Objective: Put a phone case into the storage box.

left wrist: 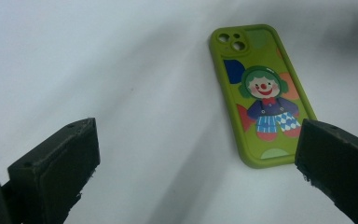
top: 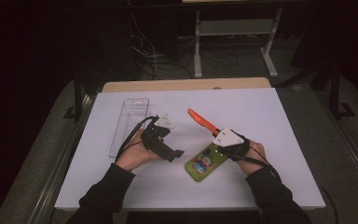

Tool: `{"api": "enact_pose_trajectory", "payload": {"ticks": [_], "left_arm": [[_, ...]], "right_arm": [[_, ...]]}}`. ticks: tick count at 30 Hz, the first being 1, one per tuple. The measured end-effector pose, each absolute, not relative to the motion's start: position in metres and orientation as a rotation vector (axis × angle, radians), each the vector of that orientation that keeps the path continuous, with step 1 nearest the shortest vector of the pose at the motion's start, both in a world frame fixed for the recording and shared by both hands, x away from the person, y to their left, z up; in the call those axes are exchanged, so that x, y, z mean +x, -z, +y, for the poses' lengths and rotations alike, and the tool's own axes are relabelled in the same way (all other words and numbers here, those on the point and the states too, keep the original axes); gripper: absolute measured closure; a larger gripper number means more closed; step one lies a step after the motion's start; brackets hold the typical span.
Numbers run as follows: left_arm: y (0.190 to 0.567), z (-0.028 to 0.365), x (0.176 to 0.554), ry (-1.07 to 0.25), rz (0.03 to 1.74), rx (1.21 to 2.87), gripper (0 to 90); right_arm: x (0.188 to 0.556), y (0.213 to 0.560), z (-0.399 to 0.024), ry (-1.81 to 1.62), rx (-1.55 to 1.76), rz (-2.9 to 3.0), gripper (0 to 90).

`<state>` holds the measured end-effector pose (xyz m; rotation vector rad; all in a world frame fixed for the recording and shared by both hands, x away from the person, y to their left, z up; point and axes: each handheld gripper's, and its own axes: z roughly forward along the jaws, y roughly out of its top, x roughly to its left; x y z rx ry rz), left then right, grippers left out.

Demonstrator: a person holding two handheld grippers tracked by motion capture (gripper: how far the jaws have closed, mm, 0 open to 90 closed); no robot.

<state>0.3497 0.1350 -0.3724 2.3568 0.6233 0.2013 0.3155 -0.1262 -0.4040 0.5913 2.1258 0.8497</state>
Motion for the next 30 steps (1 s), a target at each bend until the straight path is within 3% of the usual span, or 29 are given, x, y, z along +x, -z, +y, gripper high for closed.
{"api": "enact_pose_trajectory", "payload": {"ticks": [17,30], "left_arm": [[0.371,0.136,0.353,-0.178,0.661,2.291,0.0],[0.370,0.136,0.358,-0.161,0.717,2.222,0.0]], "right_arm": [[0.326,0.399,-0.155,-1.274,1.068,2.243,78.3],[0.332,0.400,-0.164,-1.447,1.212,2.192,78.4]]}}
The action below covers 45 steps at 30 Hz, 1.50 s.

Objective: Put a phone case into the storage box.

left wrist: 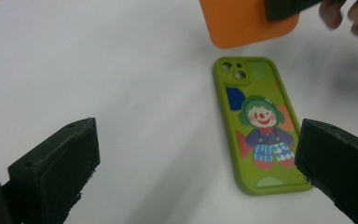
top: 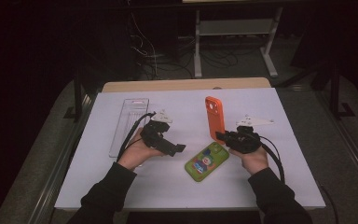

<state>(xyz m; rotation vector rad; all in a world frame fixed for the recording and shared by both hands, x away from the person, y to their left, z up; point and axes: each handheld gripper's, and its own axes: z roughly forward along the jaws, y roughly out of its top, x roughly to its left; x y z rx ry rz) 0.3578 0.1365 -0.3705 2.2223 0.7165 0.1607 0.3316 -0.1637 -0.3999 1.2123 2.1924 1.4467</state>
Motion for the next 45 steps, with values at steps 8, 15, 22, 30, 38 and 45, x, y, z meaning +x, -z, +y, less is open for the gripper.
{"api": "enact_pose_trajectory", "payload": {"ticks": [8,15,22,30,38,45], "left_arm": [[0.363,0.132,0.367,-0.115,0.730,2.116,0.0],[0.356,0.125,0.375,-0.093,0.723,2.072,0.0],[0.348,0.116,0.383,-0.082,0.705,2.031,0.0],[0.347,0.111,0.390,-0.077,0.713,1.971,0.0],[0.353,0.110,0.391,-0.067,0.672,1.965,0.0],[0.357,0.109,0.390,-0.049,0.685,1.964,0.0]], "right_arm": [[0.330,0.402,-0.154,-1.471,1.193,2.210,78.4],[0.327,0.402,-0.149,-1.486,1.184,2.213,78.4],[0.323,0.404,-0.135,-1.485,1.145,2.248,78.5],[0.319,0.404,-0.123,-1.502,1.118,2.271,78.5],[0.315,0.404,-0.114,-1.535,1.093,2.286,78.6],[0.313,0.405,-0.105,-1.556,1.062,2.305,78.6]]}}
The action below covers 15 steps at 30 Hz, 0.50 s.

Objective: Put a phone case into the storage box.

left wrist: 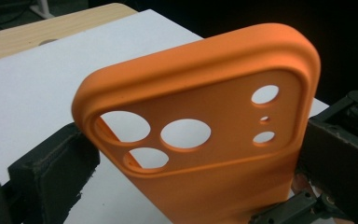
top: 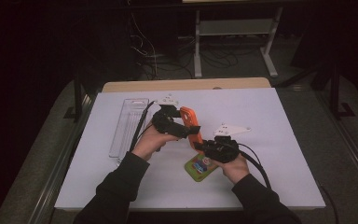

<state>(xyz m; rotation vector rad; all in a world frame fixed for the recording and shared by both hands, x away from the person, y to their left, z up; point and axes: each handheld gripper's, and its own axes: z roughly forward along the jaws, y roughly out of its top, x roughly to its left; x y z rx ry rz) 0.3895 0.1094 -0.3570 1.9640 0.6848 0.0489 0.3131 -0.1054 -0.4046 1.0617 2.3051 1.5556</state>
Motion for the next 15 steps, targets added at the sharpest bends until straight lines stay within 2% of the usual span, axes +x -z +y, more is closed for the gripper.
{"api": "enact_pose_trajectory", "payload": {"ticks": [7,9,15], "left_arm": [[0.3594,0.1088,0.3892,-0.047,0.698,1.946,0.4],[0.3603,0.1100,0.3889,-0.059,0.703,1.935,4.5],[0.3606,0.1113,0.3881,-0.050,0.700,1.924,7.5]], "right_arm": [[0.3131,0.4065,-0.1021,-1.548,1.044,2.325,78.6],[0.3129,0.4071,-0.1009,-1.543,1.053,2.333,78.6],[0.3133,0.4087,-0.0998,-1.532,1.050,2.343,78.6]]}}
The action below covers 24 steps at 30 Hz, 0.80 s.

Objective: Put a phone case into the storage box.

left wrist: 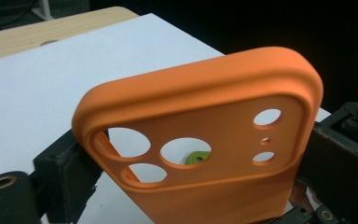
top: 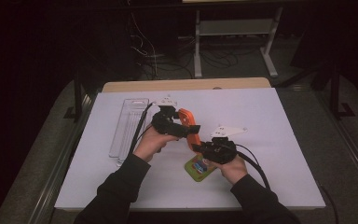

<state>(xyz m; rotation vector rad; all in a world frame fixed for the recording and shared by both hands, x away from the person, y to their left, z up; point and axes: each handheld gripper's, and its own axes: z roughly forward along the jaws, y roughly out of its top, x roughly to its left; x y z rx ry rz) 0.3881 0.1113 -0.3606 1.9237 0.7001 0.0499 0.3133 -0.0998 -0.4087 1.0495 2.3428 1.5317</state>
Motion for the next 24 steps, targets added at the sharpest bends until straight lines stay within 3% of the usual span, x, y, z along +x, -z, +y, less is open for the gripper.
{"api": "enact_pose_trajectory", "payload": {"ticks": [21,22,24], "left_arm": [[0.3549,0.1096,0.3880,-0.058,0.663,1.951,14.9],[0.3543,0.1100,0.3888,-0.063,0.649,1.957,14.9],[0.3519,0.1106,0.3891,-0.060,0.653,1.958,15.1]], "right_arm": [[0.3164,0.4146,-0.0930,-1.486,1.048,2.376,77.9],[0.3167,0.4144,-0.0931,-1.478,1.048,2.374,76.5],[0.3176,0.4138,-0.0941,-1.466,1.050,2.391,64.9]]}}
